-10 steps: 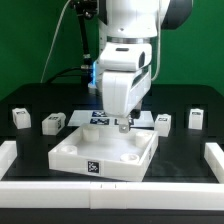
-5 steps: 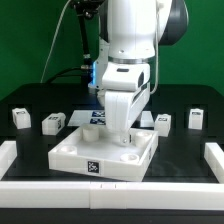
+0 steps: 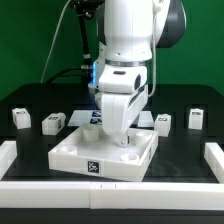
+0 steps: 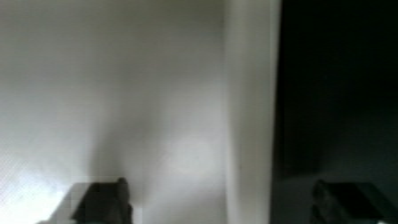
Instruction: Assemble one leg
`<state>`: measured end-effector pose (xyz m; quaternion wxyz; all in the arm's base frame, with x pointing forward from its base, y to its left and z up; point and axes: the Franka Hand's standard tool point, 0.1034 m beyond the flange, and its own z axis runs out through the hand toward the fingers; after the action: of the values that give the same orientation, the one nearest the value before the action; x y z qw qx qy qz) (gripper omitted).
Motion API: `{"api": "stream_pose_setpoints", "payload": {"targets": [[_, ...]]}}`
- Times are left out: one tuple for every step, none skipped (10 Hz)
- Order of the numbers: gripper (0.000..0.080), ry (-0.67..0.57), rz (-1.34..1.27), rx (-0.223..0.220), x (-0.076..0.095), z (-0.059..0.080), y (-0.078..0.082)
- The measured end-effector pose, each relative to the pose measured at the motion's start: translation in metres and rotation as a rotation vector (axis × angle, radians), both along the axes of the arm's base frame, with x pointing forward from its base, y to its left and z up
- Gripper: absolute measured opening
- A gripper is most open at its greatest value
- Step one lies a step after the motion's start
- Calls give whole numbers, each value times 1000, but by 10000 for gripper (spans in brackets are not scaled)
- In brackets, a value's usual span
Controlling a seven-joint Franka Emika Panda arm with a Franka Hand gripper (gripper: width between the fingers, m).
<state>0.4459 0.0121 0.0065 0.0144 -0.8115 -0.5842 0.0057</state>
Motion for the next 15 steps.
{"api": "stream_pose_setpoints", "payload": {"targets": [[268,0,0,0,0,0,0],[268,0,0,0,0,0,0],[134,0,0,0,0,0,0],[134,-1,0,0,0,0,0],[57,-1,0,0,0,0,0],[57,-1,0,0,0,0,0],[57,-1,0,0,0,0,0],[57,-1,0,0,0,0,0],[57,-2,29,-1,1,1,1],[57,-8,119,-3,4,2,4],[57,-12,181,-3,6,2,9],[58,-24,246,-4,13,1,16],[58,-56,327,-11,22,0,31],[58,-59,330,-11,22,0,31],[58,-59,329,-11,22,0,31]]}}
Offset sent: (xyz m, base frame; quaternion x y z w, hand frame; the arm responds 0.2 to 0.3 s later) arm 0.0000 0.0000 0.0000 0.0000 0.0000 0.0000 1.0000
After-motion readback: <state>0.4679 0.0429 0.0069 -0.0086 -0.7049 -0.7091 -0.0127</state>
